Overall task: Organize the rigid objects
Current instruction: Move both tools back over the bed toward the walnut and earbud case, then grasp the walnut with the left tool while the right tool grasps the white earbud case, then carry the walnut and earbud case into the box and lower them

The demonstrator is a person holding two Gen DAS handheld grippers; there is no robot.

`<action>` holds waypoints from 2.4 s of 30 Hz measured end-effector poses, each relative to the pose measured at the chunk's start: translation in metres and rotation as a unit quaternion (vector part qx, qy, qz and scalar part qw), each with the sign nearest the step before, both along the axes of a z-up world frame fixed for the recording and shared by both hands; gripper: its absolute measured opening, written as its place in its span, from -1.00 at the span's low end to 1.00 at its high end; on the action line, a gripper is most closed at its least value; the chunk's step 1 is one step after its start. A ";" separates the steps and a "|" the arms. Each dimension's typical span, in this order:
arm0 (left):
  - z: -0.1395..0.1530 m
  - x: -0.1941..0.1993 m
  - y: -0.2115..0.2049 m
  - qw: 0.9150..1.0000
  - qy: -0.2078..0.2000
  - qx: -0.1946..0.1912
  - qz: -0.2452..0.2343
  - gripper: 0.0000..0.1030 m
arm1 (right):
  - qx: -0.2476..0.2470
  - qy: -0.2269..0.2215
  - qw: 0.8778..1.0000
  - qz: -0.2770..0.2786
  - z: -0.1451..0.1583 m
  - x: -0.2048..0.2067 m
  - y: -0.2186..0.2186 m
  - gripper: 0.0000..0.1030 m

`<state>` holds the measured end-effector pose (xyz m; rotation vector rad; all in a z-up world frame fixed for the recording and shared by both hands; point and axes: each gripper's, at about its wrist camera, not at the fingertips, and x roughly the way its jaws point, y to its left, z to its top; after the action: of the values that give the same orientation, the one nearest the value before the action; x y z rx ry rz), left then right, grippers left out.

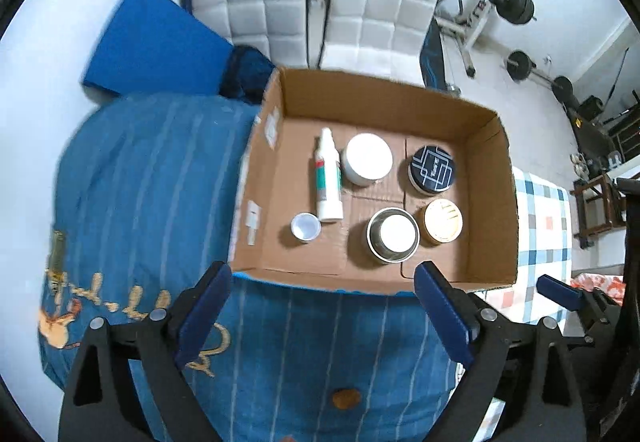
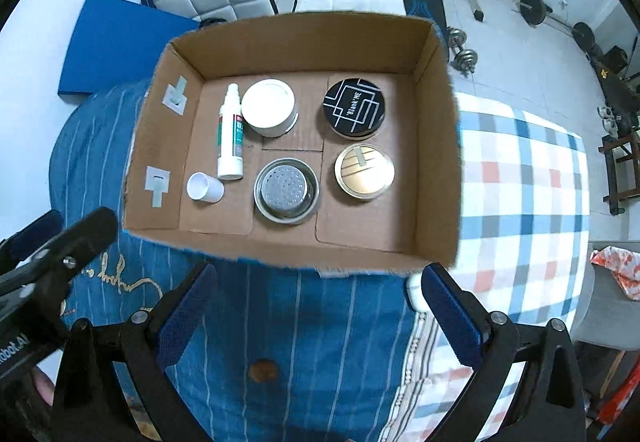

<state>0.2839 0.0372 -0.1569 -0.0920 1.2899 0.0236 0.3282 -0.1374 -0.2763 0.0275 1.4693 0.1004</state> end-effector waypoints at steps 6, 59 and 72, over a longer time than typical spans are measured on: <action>0.028 -0.033 -0.002 0.999 -0.034 0.007 -0.004 0.82 | 0.000 -0.042 0.999 0.001 0.034 -0.027 -0.006 1.00; -0.241 -0.068 -0.078 0.984 0.169 0.000 -0.054 -0.25 | -0.015 0.134 0.982 -0.134 -0.191 -0.066 -0.121 0.03; -0.201 -0.068 -0.109 0.989 0.129 -0.017 -0.075 -0.25 | -0.006 0.136 0.985 -0.107 -0.178 -0.089 -0.107 -0.01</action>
<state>0.2161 -0.0721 -0.3582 -0.0222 1.5536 -0.1190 0.2388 -0.2439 -0.4543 0.1951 1.7293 -0.0907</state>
